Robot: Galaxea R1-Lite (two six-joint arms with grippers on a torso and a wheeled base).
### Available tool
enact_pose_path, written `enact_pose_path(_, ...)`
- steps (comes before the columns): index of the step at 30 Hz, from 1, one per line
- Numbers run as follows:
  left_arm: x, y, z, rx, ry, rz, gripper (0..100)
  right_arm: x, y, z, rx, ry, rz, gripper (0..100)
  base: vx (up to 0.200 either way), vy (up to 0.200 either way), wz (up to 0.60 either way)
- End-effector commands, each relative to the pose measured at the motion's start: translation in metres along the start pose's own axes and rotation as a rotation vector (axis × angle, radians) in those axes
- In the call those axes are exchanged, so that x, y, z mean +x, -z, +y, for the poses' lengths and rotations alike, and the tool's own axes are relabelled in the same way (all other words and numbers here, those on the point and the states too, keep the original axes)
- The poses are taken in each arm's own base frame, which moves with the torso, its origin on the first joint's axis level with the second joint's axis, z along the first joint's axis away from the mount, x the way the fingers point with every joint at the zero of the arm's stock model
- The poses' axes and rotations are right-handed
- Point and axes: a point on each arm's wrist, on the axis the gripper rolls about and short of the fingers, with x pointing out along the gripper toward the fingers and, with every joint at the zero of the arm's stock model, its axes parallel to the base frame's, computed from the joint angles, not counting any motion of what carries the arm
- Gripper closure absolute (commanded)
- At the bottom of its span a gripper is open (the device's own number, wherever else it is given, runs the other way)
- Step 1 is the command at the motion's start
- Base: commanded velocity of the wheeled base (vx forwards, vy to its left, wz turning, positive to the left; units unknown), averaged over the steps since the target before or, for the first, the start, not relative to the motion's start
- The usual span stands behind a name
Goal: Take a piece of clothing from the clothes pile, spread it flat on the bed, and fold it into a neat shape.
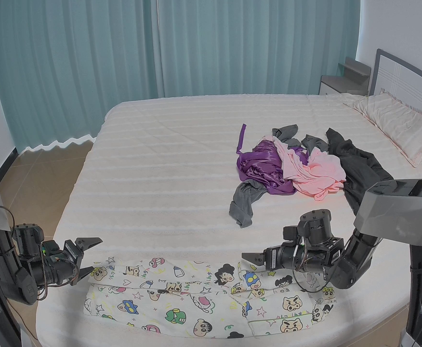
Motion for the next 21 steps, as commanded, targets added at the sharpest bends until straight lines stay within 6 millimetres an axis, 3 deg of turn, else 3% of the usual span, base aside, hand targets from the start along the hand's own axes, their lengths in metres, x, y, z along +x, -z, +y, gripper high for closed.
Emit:
enact_pose_path(1, 0.0, 0.0, 0.0, 0.0, 0.0, 0.0, 0, -0.017, 0.002, -0.011, 0.044, 0.07, 0.002, 0, 0.0, 0.0, 0.0)
enact_pose_path(7, 0.0, 0.0, 0.0, -0.001, 0.0, 0.001, 0, -0.035, 0.019, -0.017, 0.122, 0.116, 0.055, 0, 0.0, 0.0, 0.0)
enact_pose_path(21, 0.0, 0.001, 0.0, 0.001, -0.001, 0.002, 0, -0.05, 0.034, -0.029, 0.146, 0.161, 0.075, 0, 0.0, 0.0, 0.0)
